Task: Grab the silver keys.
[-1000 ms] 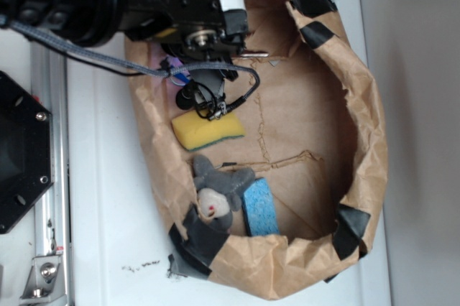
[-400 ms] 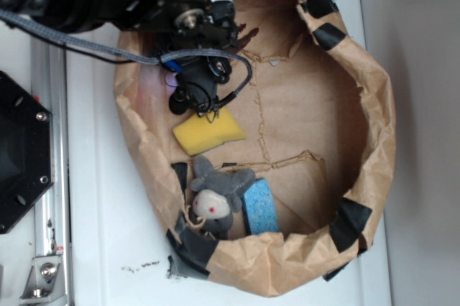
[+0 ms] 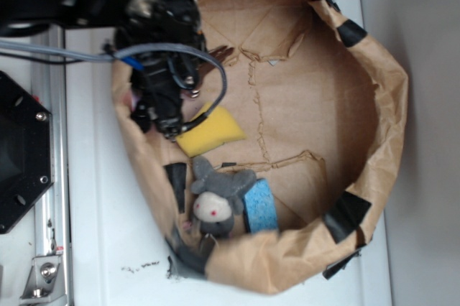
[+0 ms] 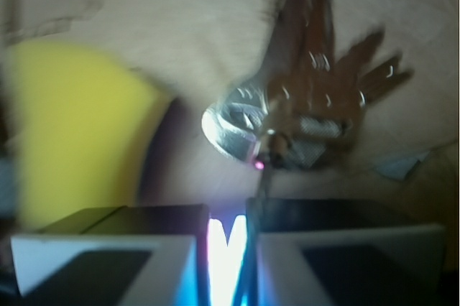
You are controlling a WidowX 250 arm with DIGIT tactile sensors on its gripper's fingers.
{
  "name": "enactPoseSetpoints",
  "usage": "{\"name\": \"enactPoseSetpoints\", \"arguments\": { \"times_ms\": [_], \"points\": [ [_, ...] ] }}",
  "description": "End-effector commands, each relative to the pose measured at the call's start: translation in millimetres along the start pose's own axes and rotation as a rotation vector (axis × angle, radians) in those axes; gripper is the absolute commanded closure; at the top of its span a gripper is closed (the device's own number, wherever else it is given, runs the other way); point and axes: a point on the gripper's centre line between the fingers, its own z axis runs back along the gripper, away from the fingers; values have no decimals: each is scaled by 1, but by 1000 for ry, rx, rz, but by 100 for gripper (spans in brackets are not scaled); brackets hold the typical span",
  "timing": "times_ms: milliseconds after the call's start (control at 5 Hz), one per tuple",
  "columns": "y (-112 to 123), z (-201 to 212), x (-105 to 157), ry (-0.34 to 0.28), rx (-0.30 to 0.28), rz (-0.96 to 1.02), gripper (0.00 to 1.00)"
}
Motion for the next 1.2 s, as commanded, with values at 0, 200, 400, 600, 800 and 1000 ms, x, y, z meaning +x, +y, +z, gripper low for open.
{"name": "enactPoseSetpoints", "arguments": {
  "times_ms": [0,200,400,600,800,1000],
  "points": [
    [-103,46,35,-139,2,13,100],
    [-125,64,49,-156,-17,29,100],
    [-120,75,49,-185,-46,25,100],
    [-107,88,50,-225,-66,38,100],
    [-81,108,59,-233,-78,98,100],
    [-61,134,62,-303,-59,167,100]
  ]
}}
